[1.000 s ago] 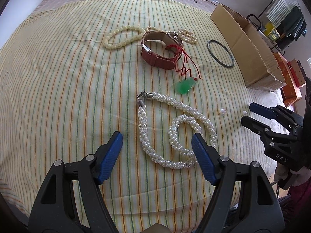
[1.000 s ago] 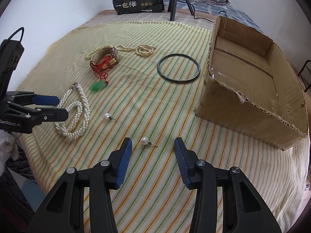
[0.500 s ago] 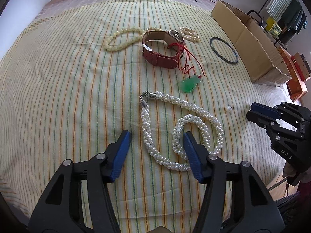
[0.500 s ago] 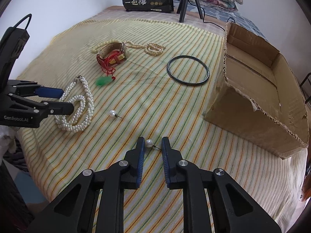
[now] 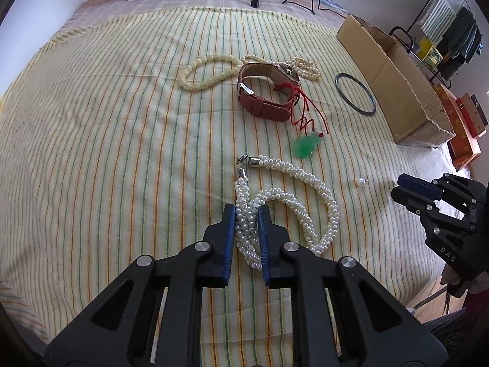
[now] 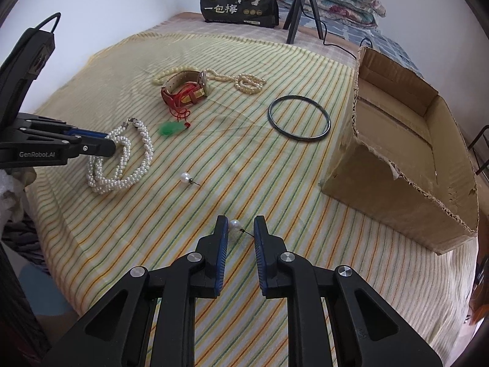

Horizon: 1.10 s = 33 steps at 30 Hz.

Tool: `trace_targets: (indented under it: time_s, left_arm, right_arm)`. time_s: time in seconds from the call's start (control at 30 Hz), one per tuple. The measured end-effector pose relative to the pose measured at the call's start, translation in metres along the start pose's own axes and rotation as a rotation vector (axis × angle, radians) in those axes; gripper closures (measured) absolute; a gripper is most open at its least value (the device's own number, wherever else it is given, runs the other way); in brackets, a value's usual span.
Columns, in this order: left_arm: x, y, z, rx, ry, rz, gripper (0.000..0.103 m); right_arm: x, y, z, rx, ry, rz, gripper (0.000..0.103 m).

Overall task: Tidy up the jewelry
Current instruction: 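Close the left gripper on the pearl necklace clasp end and lift, then carry the pearl necklace in the left gripper over the cardboard box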

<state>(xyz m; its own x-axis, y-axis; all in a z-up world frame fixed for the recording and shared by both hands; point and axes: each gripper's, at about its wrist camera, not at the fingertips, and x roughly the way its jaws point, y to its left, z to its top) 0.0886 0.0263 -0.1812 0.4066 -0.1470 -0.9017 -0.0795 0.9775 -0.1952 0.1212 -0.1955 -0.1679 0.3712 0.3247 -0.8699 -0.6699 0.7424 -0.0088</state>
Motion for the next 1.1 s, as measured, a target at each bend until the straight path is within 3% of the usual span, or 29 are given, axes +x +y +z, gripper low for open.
trace_targets:
  time_s: [0.13, 0.57, 1.1]
  left_arm:
    - [-0.01, -0.001, 0.0, 0.007, -0.031, -0.003, 0.097]
    - [-0.027, 0.0, 0.0, 0.004, -0.085, -0.021, 0.097]
    - [-0.114, -0.013, 0.016, 0.04, -0.345, -0.099, 0.097]
  right_arm:
    - [-0.005, 0.0, 0.002, -0.001, -0.016, -0.009, 0.088]
    - [-0.013, 0.004, 0.003, -0.021, -0.036, -0.028, 0.088]
    - [-0.043, 0.005, 0.017, -0.009, -0.127, -0.049, 0.088]
